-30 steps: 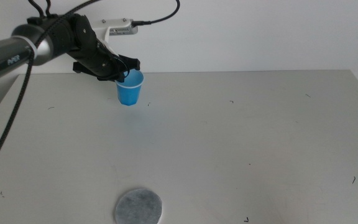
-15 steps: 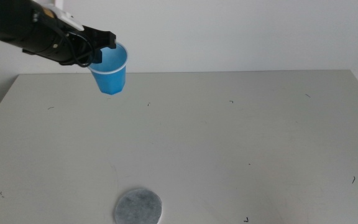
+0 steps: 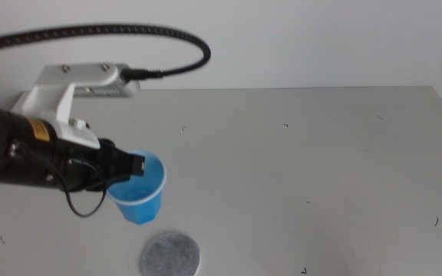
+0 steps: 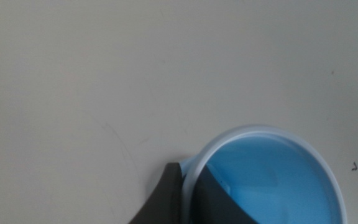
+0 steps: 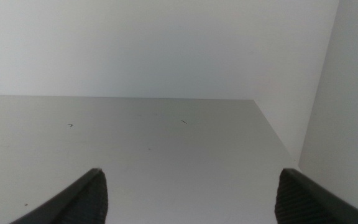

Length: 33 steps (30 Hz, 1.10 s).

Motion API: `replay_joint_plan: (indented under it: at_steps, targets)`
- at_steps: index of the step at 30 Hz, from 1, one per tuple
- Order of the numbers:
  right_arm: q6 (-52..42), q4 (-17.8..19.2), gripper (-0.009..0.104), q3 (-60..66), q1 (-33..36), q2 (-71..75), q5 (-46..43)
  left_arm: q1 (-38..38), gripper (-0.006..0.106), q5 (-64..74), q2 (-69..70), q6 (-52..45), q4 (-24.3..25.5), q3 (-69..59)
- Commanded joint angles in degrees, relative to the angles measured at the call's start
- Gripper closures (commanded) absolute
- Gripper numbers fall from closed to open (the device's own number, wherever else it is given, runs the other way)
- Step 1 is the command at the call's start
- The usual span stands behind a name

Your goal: Place an empty cup on a cup mat.

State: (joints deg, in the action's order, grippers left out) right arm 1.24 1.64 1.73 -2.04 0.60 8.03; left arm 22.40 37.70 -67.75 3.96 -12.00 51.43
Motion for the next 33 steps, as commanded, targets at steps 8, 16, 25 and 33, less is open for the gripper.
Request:
replay_joint_plan:
  at_steps: [8, 16, 25, 33]
  targets:
    - [-0.29, 0.79, 0.001, -0.48, 0.11, 1.48, -4.25, 4.55, 0.101, -15.26, 1.40, 0.70, -5.37, -11.83]
    - [-0.29, 0.79, 0.001, -0.48, 0.11, 1.48, -4.25, 5.27, 0.101, -25.73, 1.40, 0.70, -8.72, -19.36]
    - [-0.29, 0.79, 0.001, -0.48, 0.11, 1.48, -4.25, 5.27, 0.101, -29.46, 1.40, 0.70, -9.11, -23.02]
    - [-0.29, 0.79, 0.001, -0.48, 0.11, 1.48, -4.25, 5.77, 0.101, -30.56, -2.06, 0.32, -9.18, -22.77]
